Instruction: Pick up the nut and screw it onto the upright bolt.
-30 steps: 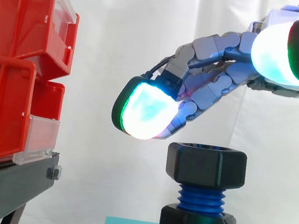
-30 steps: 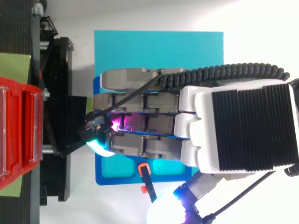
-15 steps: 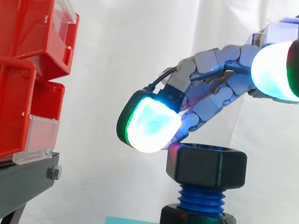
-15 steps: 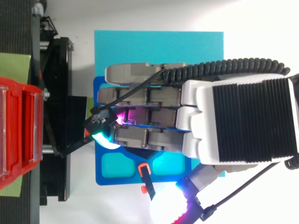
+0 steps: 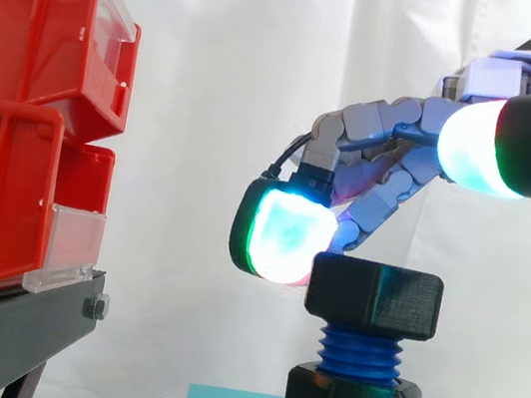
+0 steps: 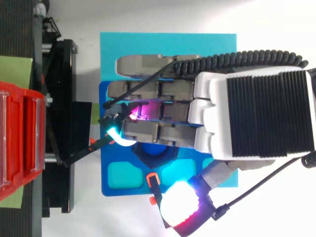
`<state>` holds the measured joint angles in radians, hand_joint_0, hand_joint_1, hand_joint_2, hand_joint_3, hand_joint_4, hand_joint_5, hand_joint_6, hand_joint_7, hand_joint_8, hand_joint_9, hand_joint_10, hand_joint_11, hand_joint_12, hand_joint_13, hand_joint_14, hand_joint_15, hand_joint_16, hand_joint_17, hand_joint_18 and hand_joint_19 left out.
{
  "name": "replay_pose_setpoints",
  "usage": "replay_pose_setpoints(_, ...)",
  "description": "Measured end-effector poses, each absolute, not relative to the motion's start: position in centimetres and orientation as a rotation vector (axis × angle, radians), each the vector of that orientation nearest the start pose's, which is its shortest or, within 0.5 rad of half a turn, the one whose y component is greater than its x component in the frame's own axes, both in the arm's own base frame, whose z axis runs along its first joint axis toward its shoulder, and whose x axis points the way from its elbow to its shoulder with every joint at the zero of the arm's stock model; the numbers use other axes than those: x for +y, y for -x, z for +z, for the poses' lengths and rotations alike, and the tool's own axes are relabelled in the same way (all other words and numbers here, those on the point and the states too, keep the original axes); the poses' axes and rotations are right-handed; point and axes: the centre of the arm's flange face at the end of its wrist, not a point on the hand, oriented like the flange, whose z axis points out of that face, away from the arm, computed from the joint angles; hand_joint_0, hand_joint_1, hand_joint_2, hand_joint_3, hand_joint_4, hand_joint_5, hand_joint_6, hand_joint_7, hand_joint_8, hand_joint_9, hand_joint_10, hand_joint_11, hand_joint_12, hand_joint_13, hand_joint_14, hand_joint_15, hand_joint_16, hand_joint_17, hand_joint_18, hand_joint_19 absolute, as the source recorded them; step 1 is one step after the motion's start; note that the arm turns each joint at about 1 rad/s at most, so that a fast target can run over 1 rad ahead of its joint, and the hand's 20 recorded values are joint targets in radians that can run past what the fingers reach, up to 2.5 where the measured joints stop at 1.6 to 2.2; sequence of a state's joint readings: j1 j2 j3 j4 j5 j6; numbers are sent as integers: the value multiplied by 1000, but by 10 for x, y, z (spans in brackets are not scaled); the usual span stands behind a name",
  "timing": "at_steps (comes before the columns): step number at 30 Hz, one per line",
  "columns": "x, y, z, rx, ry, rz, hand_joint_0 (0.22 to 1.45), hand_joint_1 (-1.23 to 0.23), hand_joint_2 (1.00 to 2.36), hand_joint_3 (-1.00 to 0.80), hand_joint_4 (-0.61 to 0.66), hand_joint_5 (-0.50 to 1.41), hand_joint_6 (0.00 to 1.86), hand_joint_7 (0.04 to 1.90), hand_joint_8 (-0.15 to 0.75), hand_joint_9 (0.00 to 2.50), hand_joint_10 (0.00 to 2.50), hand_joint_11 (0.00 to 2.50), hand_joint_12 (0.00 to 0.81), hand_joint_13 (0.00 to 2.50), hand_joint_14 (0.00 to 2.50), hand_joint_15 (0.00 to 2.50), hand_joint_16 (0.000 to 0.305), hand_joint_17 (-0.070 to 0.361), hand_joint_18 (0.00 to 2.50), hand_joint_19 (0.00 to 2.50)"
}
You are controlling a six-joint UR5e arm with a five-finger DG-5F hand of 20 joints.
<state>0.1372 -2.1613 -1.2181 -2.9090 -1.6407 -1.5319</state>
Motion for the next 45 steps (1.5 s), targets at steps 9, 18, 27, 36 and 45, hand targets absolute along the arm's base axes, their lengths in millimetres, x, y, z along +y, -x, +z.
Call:
replay_pose_setpoints(9, -41, -725, 322, 1584, 133, 173, 521, -104, 1000, -500, 113, 53, 513, 1489, 274, 976, 0, 0, 215, 589, 0, 0, 15, 34, 210, 0)
replay_pose_setpoints(18, -55, -723, 321, 1589, 133, 158, 530, -144, 1000, -500, 74, 67, 611, 1258, 247, 1262, 0, 0, 156, 845, 0, 0, 7, 15, 463, 0)
replay_pose_setpoints(27, -65, -722, 322, 1588, 132, 157, 522, -115, 1000, -500, 95, 47, 503, 1442, 263, 1240, 0, 0, 179, 813, 0, 0, 9, 21, 428, 0)
replay_pose_setpoints(36, -68, -726, 332, 1559, 142, 166, 500, -87, 1000, -500, 240, -114, 503, 880, 274, 873, 0, 0, 255, 685, 0, 0, 22, 50, 344, 0)
replay_pose_setpoints(45, -65, -731, 350, 1534, 165, 173, 486, -66, 1000, -500, 188, -153, 502, 680, 252, 714, 0, 0, 282, 581, 0, 0, 29, 65, 263, 0)
